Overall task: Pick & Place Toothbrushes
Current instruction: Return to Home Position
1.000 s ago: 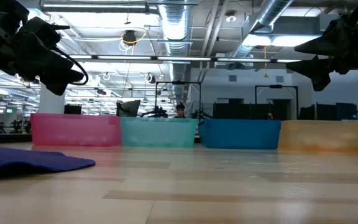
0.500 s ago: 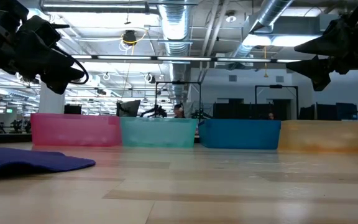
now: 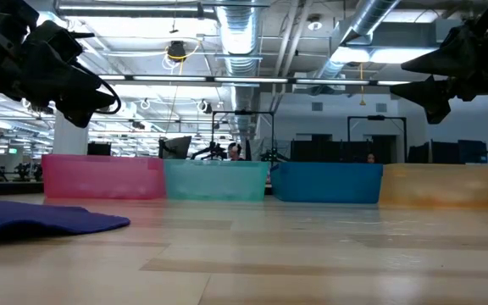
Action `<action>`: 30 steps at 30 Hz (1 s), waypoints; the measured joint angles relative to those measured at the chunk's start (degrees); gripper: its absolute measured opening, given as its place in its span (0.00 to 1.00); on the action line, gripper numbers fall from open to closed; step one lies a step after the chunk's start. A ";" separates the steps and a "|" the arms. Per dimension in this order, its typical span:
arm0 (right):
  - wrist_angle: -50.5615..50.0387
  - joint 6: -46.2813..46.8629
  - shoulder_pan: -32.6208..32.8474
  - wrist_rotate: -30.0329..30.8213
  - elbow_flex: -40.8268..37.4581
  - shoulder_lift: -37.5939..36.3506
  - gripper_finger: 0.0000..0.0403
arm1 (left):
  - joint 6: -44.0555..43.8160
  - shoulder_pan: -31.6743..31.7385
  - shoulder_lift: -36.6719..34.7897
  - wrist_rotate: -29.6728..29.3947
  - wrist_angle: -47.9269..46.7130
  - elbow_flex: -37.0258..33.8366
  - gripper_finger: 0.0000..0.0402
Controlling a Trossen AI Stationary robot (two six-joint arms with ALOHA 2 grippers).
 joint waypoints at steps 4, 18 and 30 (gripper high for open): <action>0.00 0.01 -0.01 0.01 0.00 0.00 0.56 | 0.00 0.01 0.00 0.01 0.00 0.00 0.43; 0.00 0.01 0.00 -0.01 -0.02 0.00 0.56 | 0.00 -0.01 0.00 0.01 0.44 0.00 0.43; 0.01 -0.01 -0.01 -0.01 -0.02 0.00 0.56 | 0.01 -0.01 0.00 -0.01 0.85 0.00 0.43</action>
